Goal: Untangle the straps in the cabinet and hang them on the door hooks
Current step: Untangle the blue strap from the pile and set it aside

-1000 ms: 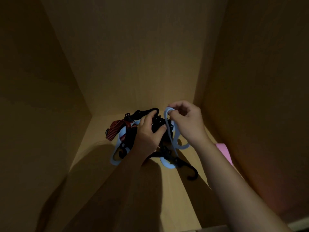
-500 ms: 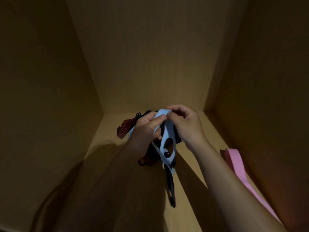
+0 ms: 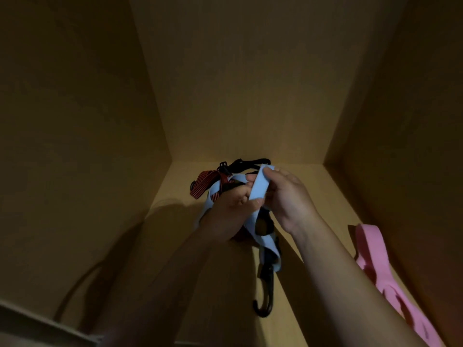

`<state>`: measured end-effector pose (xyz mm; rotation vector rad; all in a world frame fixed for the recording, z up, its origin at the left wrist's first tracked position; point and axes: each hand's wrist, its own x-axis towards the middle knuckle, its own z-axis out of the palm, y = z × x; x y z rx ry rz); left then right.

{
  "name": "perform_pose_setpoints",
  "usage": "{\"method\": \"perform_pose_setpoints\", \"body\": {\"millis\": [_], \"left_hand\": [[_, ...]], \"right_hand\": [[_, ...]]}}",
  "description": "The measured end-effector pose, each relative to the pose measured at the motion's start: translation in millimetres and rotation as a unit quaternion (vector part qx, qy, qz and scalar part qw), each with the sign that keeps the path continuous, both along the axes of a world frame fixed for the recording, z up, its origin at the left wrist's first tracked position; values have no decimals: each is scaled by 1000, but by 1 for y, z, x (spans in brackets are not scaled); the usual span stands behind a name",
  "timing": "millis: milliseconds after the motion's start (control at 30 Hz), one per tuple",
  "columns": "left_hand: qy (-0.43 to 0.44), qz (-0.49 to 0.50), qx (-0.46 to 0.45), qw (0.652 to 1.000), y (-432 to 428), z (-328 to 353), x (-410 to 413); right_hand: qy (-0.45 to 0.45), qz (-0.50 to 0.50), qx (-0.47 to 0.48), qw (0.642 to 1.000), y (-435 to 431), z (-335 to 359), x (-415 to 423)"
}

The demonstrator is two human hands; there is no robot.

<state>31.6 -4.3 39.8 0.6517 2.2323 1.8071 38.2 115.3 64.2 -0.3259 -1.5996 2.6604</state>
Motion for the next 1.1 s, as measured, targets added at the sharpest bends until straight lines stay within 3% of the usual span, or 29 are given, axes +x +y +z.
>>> {"method": "perform_pose_setpoints", "body": {"millis": [133, 333, 433, 600, 700, 833, 967, 1033, 1100], "left_hand": [[30, -15, -86, 996, 3, -28, 6], [135, -8, -283, 950, 30, -58, 8], [101, -35, -338, 935, 45, -63, 5], [143, -23, -479, 866, 62, -70, -5], [102, -13, -485, 869, 64, -75, -4], [59, 12, -370, 927, 53, -71, -4], [9, 46, -276, 960, 36, -58, -10], [25, 65, -270, 960, 26, -52, -13], [67, 72, -332, 938, 15, -49, -15]], "right_hand": [[-11, -28, 4, 1000, 2, -8, 5], [-26, -84, -3, 996, 26, -13, 11], [-16, -89, -23, 996, 36, -12, 15], [-19, -121, 14, 992, 46, -20, 21], [-34, -159, 37, 986, 52, -26, 27], [-44, -179, 56, 981, 58, -30, 32], [-40, -184, 49, 981, 63, -29, 32], [-29, -183, 35, 982, 65, -27, 32], [-10, -180, 21, 983, 65, -22, 32]]}}
